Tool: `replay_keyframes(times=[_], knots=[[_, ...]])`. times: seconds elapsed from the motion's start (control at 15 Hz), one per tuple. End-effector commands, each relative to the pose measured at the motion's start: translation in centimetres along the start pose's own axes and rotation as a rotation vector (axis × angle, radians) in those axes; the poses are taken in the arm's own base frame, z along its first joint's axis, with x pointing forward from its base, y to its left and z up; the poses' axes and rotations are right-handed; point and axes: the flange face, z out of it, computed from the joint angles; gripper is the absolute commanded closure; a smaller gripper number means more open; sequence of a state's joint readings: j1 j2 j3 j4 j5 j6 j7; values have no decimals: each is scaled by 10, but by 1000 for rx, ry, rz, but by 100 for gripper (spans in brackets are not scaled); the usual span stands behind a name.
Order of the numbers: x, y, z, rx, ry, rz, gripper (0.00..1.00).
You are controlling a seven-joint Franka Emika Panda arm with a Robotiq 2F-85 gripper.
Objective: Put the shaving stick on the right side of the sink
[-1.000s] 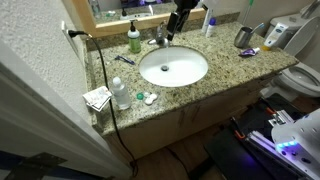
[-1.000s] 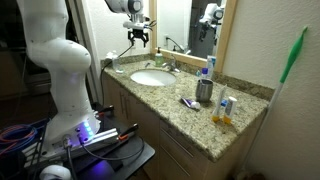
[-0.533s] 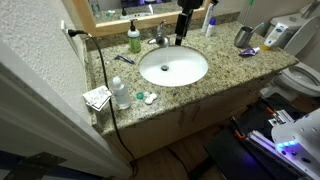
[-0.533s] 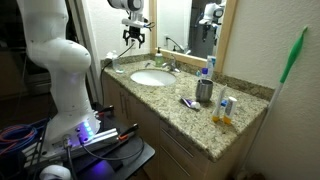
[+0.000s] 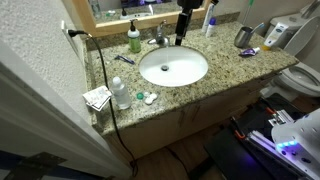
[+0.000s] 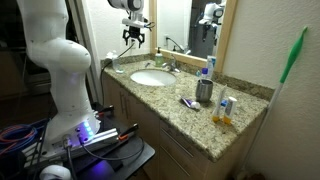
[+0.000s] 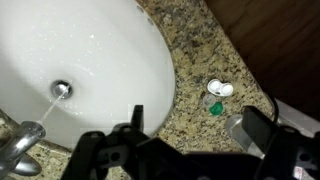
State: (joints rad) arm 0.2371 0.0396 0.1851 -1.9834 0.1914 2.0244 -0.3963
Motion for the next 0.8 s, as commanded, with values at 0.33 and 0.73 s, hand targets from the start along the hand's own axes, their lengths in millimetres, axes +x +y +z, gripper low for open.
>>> replay_keyframes(times=[0.33, 0.73], knots=[[4, 1, 10, -26, 22, 15, 0], [70, -12, 50, -112, 134, 62, 0]])
